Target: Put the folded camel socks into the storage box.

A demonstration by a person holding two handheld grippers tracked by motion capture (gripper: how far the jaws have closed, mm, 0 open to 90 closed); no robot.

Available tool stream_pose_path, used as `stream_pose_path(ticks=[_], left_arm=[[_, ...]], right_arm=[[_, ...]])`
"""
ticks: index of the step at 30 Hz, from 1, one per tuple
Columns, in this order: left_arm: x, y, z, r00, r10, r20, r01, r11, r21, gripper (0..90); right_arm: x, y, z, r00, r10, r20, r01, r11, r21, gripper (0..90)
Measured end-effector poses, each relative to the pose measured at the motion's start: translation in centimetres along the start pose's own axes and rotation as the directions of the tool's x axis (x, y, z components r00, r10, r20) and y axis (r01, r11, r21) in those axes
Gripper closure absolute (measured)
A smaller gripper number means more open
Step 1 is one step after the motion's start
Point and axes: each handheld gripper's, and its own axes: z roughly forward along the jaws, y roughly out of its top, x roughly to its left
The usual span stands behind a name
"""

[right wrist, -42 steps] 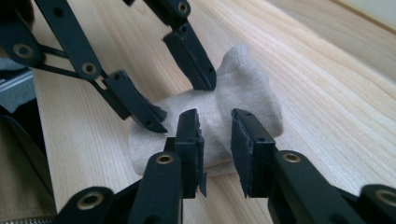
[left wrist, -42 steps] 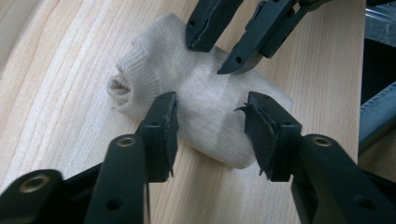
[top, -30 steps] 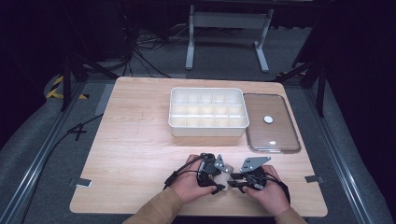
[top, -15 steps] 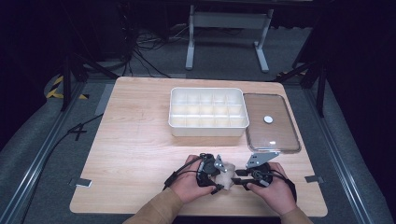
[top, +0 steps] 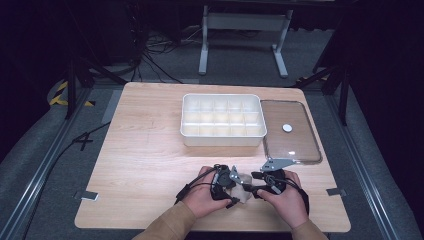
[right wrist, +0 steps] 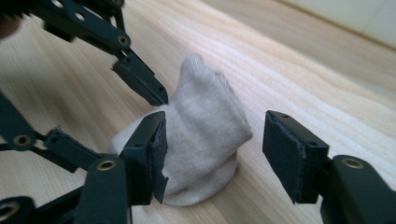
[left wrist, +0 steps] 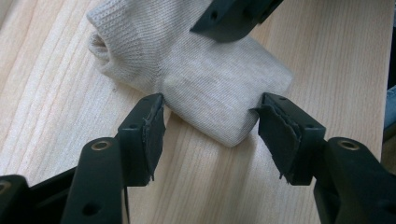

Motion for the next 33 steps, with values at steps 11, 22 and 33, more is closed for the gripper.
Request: stream_pose_path(ticks=[11, 22, 33], left_arm=[[-0.1, -0.2, -0.2, 1.0, 0.007, -0.007, -0.007, 0.9999, 0.008, 41.0], [-0.4, -1.5, -1.1, 1.0, 0.003, -0.007, -0.003, 0.9997, -0.025, 46.3], [-0.3, -2.1, -1.2, 0.9999, -0.01, -0.003, 0.01, 0.9997, -0.022, 49.0]], right_arm=[[-0.7, -0.4, 1.1, 0.9991, 0.023, -0.034, -0.021, 0.998, 0.059, 39.4], [-1.7, -0.1, 1.7, 0.9863, 0.079, -0.145, -0.065, 0.993, 0.099, 51.6], [-1.7, 0.1, 2.1, 0.9718, 0.094, -0.216, -0.072, 0.992, 0.108, 65.3]])
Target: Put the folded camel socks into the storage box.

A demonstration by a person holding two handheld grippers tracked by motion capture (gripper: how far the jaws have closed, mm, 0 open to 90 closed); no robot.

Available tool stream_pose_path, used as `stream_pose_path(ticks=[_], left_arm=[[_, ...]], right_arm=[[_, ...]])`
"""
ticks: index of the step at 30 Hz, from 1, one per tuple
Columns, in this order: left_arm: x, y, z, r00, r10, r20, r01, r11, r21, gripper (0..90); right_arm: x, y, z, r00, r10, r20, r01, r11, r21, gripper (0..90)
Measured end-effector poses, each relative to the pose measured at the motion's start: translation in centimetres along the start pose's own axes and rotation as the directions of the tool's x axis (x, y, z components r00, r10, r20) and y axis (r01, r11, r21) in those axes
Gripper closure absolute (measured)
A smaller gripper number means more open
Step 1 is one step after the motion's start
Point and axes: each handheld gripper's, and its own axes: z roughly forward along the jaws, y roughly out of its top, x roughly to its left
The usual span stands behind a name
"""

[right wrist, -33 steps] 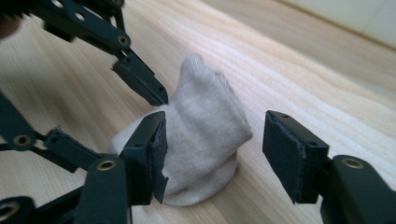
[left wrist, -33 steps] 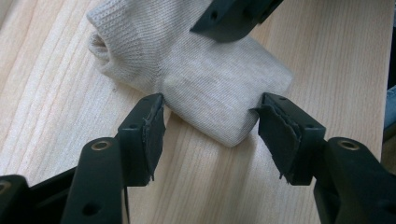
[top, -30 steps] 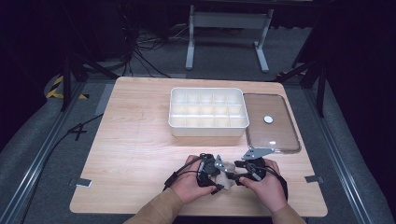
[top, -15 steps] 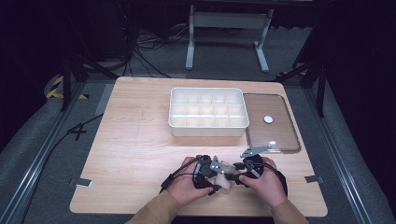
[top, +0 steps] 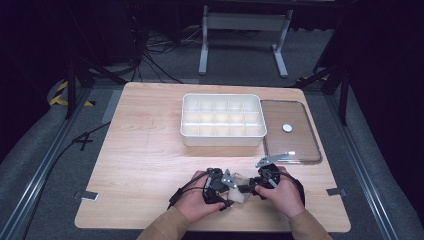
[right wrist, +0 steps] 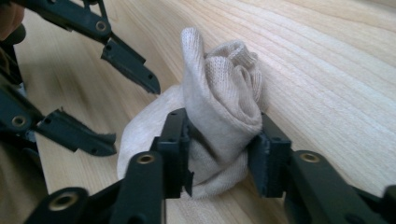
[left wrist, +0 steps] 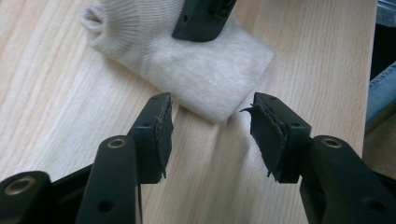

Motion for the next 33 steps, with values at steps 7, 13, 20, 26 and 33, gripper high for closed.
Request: stream_pose_path(ticks=[7, 13, 20, 26, 33], left_arm=[[0.5, -0.4, -0.8, 0.9997, -0.022, -0.015, 0.021, 0.9997, -0.008, 48.8], [1.1, -0.7, -1.7, 0.9987, -0.042, -0.029, 0.042, 0.9989, -0.023, 48.3], [2.2, -1.9, -3.6, 0.9942, -0.091, -0.057, 0.088, 0.9942, -0.062, 47.6], [2.9, -2.9, -5.1, 0.989, -0.124, -0.08, 0.118, 0.99, -0.078, 47.1], [3.7, -3.8, -6.6, 0.9816, -0.166, -0.095, 0.155, 0.9813, -0.114, 46.5]], right_arm=[[0.6, 0.3, -0.1, 0.9992, -0.036, 0.017, 0.036, 0.999, 0.008, 75.7], [1.1, 0.5, -0.3, 0.9985, -0.052, 0.015, 0.052, 0.998, 0.031, 77.7], [2.0, 1.5, -1.1, 0.9938, -0.105, 0.036, 0.103, 0.993, 0.051, 78.0], [2.2, 3.0, -2.7, 0.9848, -0.155, 0.078, 0.151, 0.987, 0.056, 78.0], [1.9, 4.6, -4.4, 0.9773, -0.182, 0.108, 0.177, 0.983, 0.051, 77.9]])
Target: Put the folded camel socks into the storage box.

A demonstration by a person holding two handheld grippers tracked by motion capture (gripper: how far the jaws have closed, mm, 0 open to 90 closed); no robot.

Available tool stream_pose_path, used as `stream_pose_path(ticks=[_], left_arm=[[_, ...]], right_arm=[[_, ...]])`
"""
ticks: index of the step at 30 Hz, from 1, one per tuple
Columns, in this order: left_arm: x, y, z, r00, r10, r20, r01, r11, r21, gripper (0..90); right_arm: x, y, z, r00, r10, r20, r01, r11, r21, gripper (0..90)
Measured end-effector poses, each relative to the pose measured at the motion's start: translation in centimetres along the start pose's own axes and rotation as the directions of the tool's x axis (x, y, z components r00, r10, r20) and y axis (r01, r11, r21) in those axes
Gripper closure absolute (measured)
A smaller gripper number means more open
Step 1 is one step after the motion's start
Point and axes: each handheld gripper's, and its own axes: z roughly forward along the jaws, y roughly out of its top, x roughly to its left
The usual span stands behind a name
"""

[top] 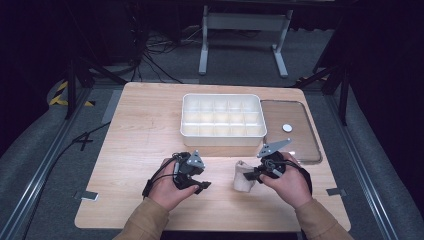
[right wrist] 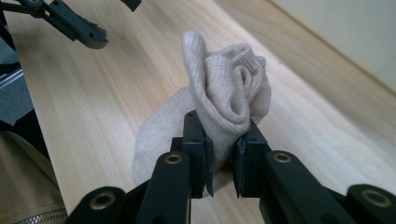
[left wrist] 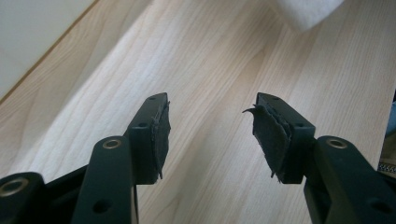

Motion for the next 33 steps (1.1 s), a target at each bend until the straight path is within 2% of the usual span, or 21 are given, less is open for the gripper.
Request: stream_pose_path(ticks=[9, 15, 20, 30, 33], left_arm=[[0.9, -0.9, -1.2, 0.9981, -0.058, -0.023, 0.057, 0.998, -0.026, 44.7], [1.3, -1.4, -1.9, 0.9967, -0.074, -0.034, 0.073, 0.9968, -0.034, 44.2], [1.5, -1.8, -2.2, 0.9949, -0.09, -0.045, 0.088, 0.9954, -0.037, 43.9], [1.6, -2.2, -2.7, 0.9926, -0.107, -0.056, 0.105, 0.9936, -0.041, 43.6], [1.7, -2.3, -2.8, 0.9921, -0.112, -0.057, 0.109, 0.993, -0.045, 43.6]], right_arm=[[-1.6, 2.2, -2.3, 0.9987, -0.034, 0.038, 0.034, 0.999, 0.003, 77.8], [-2.8, 3.6, -3.7, 0.998, -0.028, 0.056, 0.031, 0.999, -0.038, 77.7], [-3.4, 4.7, -4.6, 0.9961, -0.037, 0.08, 0.04, 0.998, -0.044, 77.6], [-5.1, 6.5, -5.0, 0.9873, -0.069, 0.143, 0.074, 0.997, -0.026, 77.5], [-6.3, 7.3, -5.2, 0.983, -0.076, 0.167, 0.082, 0.996, -0.029, 77.4]])
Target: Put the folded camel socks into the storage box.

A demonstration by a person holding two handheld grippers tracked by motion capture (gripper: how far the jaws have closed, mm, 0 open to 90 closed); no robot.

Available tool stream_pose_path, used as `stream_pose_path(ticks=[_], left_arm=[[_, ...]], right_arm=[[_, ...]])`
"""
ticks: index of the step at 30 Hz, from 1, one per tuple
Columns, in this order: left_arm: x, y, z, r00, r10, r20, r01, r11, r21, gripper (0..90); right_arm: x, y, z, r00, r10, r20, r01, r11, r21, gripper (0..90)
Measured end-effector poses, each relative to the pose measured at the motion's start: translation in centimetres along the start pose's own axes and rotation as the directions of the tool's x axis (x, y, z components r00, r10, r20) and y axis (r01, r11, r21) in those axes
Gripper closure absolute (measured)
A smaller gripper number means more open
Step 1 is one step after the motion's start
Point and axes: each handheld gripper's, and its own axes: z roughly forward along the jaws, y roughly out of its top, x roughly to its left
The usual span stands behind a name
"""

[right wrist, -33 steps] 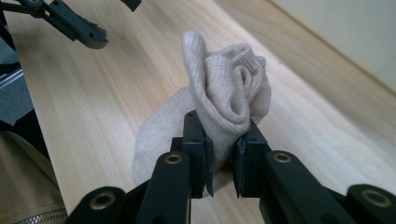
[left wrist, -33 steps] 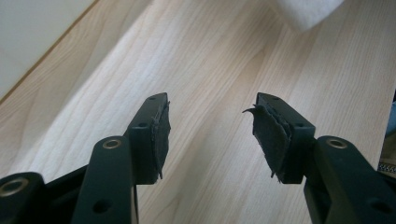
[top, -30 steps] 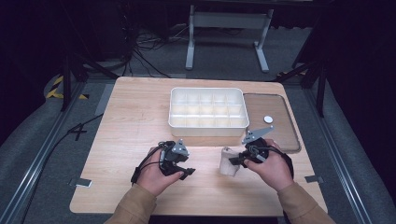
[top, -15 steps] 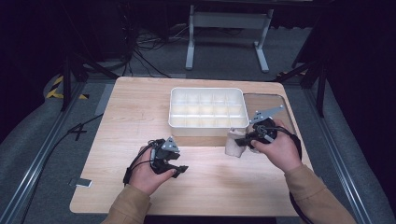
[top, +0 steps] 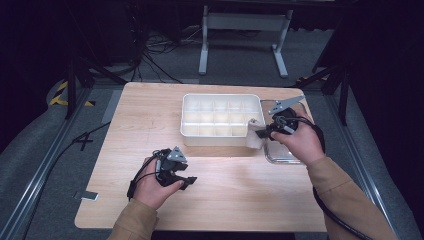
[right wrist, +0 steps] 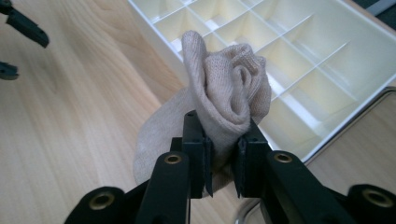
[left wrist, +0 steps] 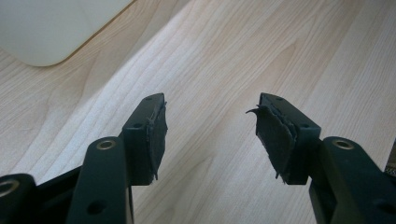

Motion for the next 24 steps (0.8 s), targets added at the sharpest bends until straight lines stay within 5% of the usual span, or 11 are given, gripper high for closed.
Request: stream_pose_path(ticks=[9, 16, 24], left_arm=[[0.1, 0.0, 0.1, 1.0, -0.001, 0.002, 0.0, 1.0, 0.003, 43.5], [0.1, 0.0, 0.0, 0.9999, 0.01, -0.003, -0.011, 0.9999, -0.011, 43.9], [0.3, -0.1, -0.2, 1.0, 0.006, -0.002, -0.006, 0.9998, -0.018, 43.8]], right_arm=[[-2.5, 0.8, 0.3, 0.9985, 0.005, 0.054, -0.006, 1.0, 0.012, 77.2], [-4.0, 1.4, 1.3, 0.9954, -0.02, 0.093, 0.019, 1.0, 0.015, 76.8], [-5.3, 2.2, 2.7, 0.9872, -0.078, 0.14, 0.067, 0.995, 0.077, 76.4]])
